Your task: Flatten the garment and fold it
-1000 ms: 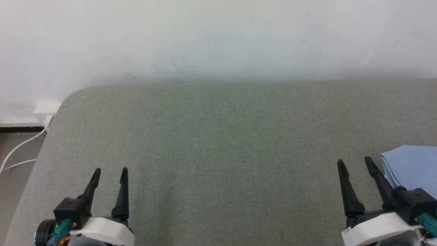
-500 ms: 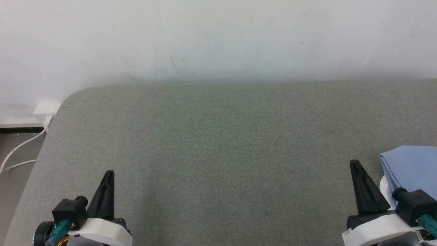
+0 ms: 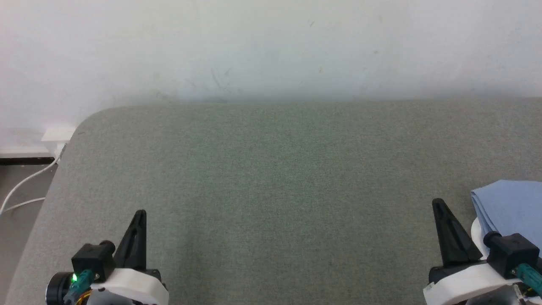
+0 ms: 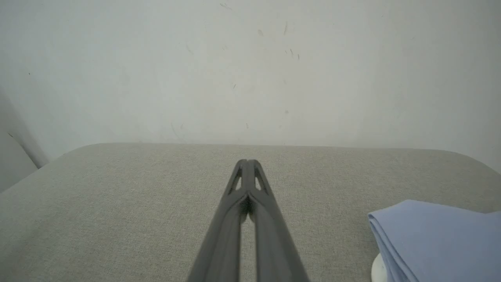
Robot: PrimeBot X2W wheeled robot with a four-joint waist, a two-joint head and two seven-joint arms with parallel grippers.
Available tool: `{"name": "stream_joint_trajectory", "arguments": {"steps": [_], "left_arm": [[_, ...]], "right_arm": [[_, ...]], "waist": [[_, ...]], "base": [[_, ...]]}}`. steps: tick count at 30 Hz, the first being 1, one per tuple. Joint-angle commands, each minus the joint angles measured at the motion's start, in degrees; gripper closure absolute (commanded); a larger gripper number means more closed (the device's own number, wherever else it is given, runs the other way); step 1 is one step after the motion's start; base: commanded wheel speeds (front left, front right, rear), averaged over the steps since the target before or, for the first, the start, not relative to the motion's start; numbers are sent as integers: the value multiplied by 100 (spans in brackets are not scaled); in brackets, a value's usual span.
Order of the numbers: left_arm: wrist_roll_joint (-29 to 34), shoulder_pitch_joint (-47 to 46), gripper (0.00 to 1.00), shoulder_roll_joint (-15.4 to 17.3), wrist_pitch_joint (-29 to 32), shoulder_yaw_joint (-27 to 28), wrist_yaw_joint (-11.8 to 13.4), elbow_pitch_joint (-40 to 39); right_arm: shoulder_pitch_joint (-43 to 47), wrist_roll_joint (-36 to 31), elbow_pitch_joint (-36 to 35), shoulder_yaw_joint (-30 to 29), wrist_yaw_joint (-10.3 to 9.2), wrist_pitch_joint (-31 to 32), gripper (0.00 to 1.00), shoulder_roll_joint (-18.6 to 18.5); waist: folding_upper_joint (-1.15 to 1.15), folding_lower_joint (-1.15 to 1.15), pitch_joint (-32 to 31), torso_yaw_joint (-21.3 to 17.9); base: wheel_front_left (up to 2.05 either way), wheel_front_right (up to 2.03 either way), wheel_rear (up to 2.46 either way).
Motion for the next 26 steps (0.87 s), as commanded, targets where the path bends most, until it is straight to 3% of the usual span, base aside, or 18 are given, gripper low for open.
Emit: {"name": "stream_joint_trajectory", "arguments": {"steps": [1, 26], "left_arm": [[71, -17, 100, -45, 24, 39, -30, -43], [500, -43, 100, -340, 328, 186, -73, -236]], "right_arm": [[-82, -44, 26, 15, -2, 24, 100, 4], [-244, -227, 156, 43, -4, 129, 100, 9]], "waist": [[0, 0, 1, 0], [0, 0, 8, 6]], "base": [[0, 0, 0], [0, 0, 0]]}}
